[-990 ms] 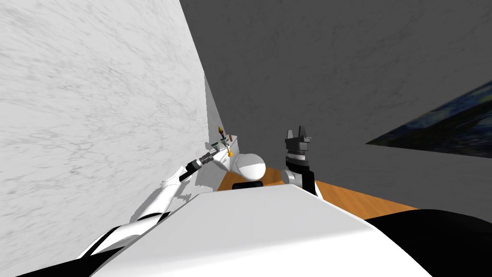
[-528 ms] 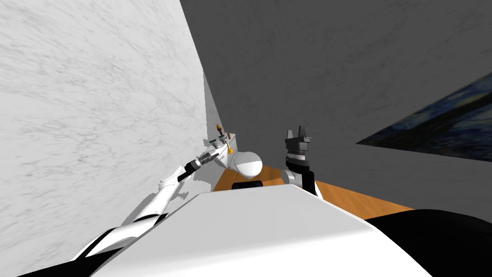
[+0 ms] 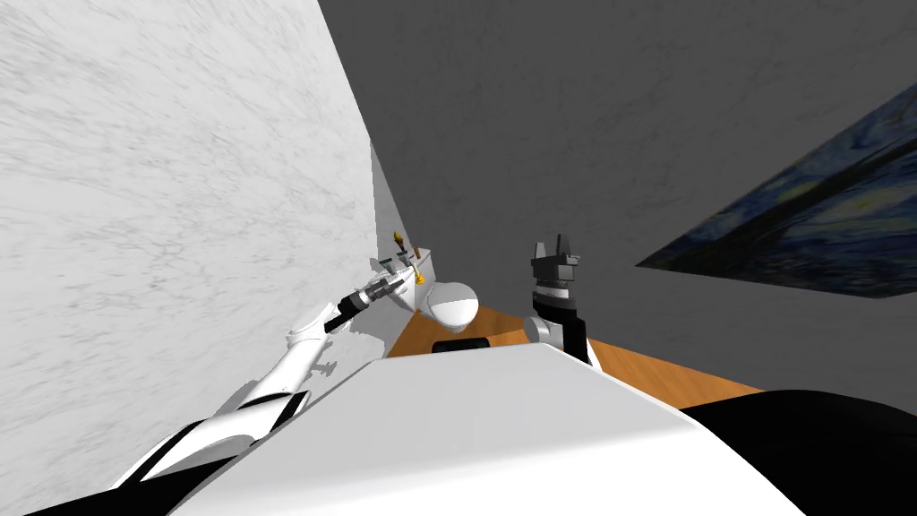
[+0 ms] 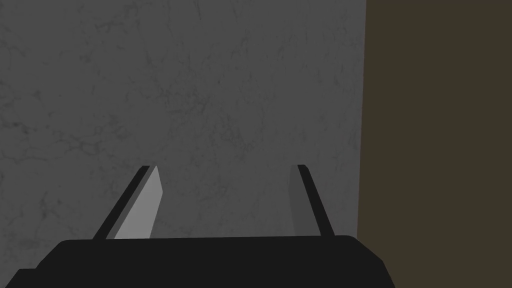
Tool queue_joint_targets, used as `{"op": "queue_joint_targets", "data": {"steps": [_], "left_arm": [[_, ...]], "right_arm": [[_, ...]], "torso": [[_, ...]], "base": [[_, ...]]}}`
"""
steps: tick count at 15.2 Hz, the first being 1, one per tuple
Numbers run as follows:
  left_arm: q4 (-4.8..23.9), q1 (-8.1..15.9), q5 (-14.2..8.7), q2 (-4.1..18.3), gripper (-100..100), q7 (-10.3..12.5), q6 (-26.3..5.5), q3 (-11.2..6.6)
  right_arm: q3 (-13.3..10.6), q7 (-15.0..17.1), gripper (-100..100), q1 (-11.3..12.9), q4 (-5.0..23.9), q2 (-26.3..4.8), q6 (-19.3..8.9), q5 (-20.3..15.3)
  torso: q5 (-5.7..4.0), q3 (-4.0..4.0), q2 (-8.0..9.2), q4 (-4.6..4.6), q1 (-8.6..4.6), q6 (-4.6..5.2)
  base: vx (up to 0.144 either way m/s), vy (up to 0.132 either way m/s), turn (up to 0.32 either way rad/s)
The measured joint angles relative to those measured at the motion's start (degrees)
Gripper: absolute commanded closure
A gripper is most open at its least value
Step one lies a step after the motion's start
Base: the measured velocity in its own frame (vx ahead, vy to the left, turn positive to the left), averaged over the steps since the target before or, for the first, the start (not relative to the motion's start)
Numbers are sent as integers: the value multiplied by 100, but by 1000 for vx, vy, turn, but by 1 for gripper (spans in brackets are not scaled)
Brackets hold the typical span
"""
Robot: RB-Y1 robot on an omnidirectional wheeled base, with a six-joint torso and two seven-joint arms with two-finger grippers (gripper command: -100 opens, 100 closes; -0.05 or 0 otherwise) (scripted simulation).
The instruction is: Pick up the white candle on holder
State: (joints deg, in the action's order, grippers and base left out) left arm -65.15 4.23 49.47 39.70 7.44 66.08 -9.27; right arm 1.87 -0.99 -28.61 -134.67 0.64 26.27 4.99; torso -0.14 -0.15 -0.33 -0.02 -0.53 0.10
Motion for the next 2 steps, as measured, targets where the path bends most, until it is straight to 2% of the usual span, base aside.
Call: {"op": "queue_joint_targets", "data": {"steps": [1, 2], "left_arm": [[0, 15, -1, 4, -100, 17, -8, -3], [0, 15, -1, 3, 100, 18, -9, -2]], "right_arm": [[1, 0, 0, 0, 0, -1, 0, 0], [1, 0, 0, 0, 0, -1, 0, 0]], "torso": [[5, -8, -9, -5, 24, -3], [11, -5, -4, -4, 47, -5]], "base": [[23, -34, 4], [9, -18, 1]]}}
